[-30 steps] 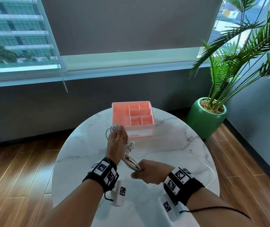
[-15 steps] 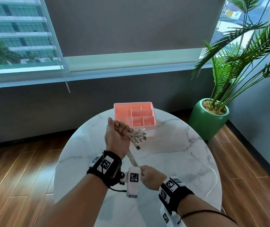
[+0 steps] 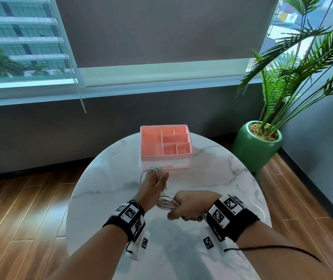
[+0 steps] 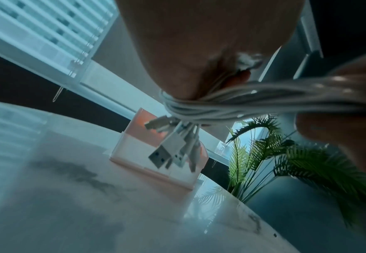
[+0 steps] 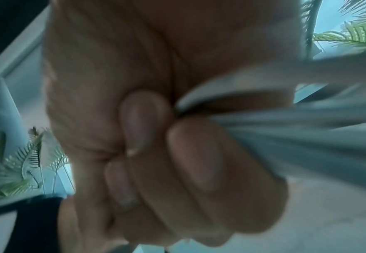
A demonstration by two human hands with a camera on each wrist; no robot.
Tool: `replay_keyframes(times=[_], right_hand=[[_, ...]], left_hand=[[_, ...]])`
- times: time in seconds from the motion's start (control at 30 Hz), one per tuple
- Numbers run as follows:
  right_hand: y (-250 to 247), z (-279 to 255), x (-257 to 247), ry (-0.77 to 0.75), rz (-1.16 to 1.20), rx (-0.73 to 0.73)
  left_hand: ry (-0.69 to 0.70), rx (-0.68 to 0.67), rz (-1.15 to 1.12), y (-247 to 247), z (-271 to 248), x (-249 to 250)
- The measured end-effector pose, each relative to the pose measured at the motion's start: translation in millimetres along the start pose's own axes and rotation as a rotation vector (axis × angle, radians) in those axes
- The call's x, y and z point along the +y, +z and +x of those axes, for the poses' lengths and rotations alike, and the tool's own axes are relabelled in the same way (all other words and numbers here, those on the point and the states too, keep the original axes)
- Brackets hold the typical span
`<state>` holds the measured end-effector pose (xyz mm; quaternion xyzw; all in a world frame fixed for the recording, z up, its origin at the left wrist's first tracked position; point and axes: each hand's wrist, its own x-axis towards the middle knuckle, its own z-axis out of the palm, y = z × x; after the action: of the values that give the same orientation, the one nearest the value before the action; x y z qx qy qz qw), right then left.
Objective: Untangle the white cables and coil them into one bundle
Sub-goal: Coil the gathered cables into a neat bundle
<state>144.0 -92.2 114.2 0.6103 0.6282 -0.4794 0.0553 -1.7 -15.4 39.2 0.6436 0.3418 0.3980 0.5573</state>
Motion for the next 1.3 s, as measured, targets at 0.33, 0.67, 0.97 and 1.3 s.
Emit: replay_keyframes(times=[0.33,0.67,0.97,1.3], right_hand=[[-75.0,-13.3,1.3,-0.151,0.092,0.08],[-75.5,6.0,22.8,-0.351,0.469,0.291],[-65.2,17.6,22.1,-0.379,0.506,0.292],[-73.7,16.3,29.2,-0.432,0.545,0.264]], left_hand=[[-0.362,-0.422,-0.195,7.1,-12.0,28.3],[-0.537,-0.463,-0.455,15.3,-15.7,50.7],[-0.472,-0.354,-0.552,20.2,-14.2,60.5],[-0.56,-0.31,-0.672,17.8,-13.4,70.0]])
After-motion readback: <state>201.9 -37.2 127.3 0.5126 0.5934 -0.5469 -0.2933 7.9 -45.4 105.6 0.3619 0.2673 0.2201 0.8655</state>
